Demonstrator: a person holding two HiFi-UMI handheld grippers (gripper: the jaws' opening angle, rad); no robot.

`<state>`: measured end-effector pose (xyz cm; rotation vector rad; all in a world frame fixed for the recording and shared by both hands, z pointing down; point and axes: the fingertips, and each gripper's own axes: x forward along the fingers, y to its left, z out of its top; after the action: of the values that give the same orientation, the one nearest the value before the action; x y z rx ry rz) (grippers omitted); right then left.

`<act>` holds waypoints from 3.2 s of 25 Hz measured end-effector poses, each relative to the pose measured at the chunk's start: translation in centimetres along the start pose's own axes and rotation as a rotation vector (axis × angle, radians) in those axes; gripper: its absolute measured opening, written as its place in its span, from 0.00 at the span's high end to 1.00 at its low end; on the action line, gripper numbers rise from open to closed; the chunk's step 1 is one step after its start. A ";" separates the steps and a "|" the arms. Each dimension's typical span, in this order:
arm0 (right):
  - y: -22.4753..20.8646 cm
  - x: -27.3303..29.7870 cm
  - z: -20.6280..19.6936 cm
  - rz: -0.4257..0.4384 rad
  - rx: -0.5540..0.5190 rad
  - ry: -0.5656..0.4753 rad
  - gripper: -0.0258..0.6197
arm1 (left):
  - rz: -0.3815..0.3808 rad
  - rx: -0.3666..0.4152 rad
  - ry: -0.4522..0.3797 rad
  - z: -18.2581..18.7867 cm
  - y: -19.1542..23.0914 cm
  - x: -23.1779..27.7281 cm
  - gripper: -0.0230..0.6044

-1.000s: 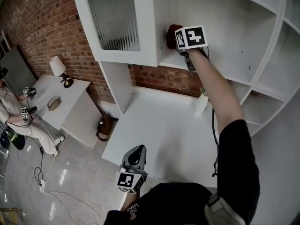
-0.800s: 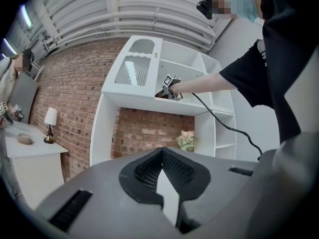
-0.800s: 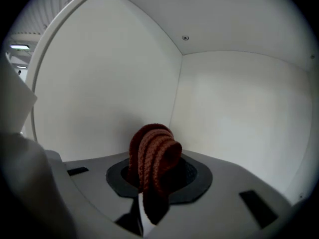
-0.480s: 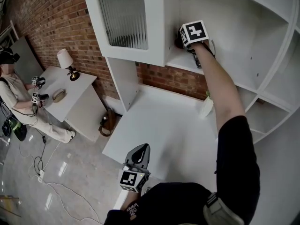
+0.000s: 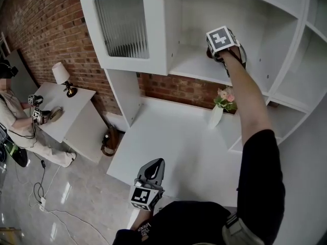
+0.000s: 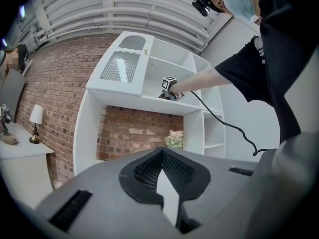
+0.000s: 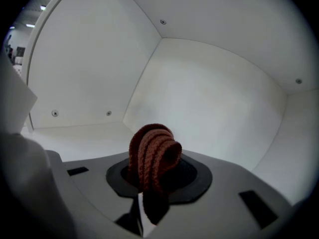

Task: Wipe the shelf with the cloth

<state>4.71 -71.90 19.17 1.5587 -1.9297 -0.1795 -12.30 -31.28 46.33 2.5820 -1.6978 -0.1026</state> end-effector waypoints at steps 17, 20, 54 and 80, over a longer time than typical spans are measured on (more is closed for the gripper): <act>-10.1 -4.9 -8.7 -0.411 -0.655 0.450 0.81 | -0.189 -0.019 -0.017 0.0 -3.8 1.9 0.95; -10.7 -5.3 -9.8 -0.424 -0.682 0.488 0.81 | -0.201 -0.023 -0.016 -0.1 -4.1 1.8 0.95; 11.2 -3.1 2.6 0.312 0.120 -0.015 0.80 | -0.072 -0.040 -0.015 -0.4 -0.6 -2.0 0.95; -7.0 -8.1 -12.1 -0.333 -0.871 0.555 0.80 | -0.376 -0.079 -0.005 -1.3 -8.2 2.2 0.95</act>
<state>17.92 -63.09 22.12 1.1325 -0.9383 -0.5720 -3.82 -30.02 46.97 2.8058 -1.1622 -0.1849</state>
